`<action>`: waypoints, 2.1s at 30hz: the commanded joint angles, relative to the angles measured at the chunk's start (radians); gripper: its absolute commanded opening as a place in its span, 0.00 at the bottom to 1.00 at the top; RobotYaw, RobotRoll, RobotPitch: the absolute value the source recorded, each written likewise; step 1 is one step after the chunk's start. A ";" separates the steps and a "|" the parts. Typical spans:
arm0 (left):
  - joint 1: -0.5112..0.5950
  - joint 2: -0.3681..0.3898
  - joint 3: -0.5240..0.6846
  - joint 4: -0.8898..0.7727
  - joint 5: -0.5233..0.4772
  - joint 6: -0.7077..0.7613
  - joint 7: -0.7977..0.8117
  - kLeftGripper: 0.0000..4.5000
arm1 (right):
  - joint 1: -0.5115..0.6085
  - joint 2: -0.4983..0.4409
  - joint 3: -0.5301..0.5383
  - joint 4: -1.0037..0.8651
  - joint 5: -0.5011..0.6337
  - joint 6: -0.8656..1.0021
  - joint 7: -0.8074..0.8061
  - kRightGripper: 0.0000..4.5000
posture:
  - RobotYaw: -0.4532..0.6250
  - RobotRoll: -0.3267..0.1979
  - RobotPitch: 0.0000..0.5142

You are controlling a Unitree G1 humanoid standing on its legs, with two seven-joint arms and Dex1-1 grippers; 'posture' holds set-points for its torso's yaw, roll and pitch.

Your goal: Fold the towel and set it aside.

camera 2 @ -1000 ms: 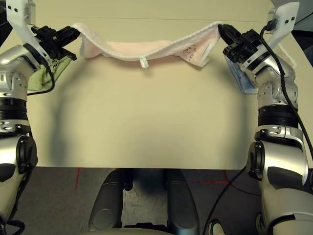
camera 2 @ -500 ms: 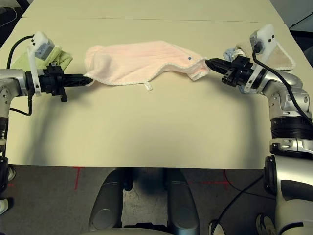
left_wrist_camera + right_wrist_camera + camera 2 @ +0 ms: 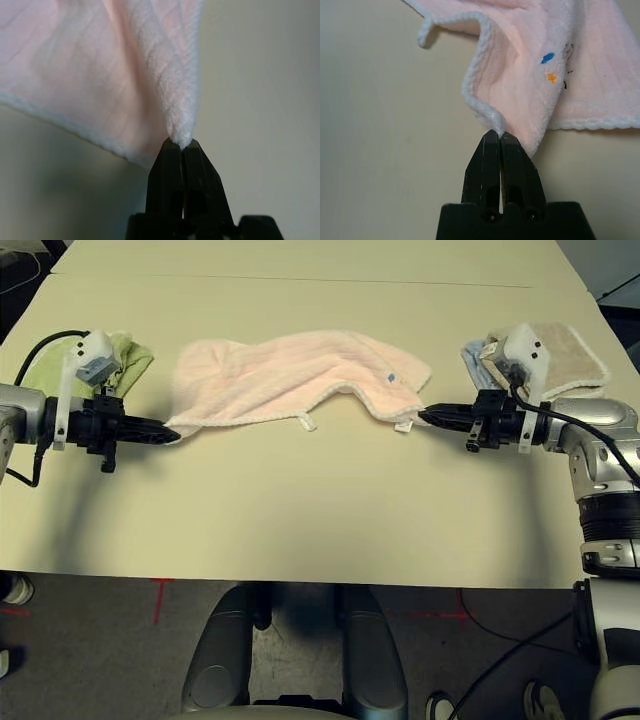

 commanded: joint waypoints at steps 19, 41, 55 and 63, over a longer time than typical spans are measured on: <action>-0.113 0.128 -0.156 0.154 0.088 -0.195 -0.178 0.00 | -0.061 -0.125 0.068 0.276 -0.162 -0.198 0.132 0.00 | 0.46 0.62 0.60; -0.160 0.267 -0.376 0.096 -0.106 -0.170 -0.178 0.00 | -0.027 -0.230 0.156 0.235 -0.135 -0.166 0.279 0.00 | 0.46 0.62 0.59; -0.187 0.316 -0.467 0.082 -0.182 -0.168 -0.178 0.00 | -0.023 -0.303 0.266 0.151 -0.124 -0.120 0.279 0.00 | 0.47 0.62 0.59; -0.233 0.261 -0.445 0.183 -0.129 -0.229 -0.178 0.00 | -0.062 -0.282 0.266 0.159 -0.186 -0.120 0.264 0.00 | 0.47 0.62 0.59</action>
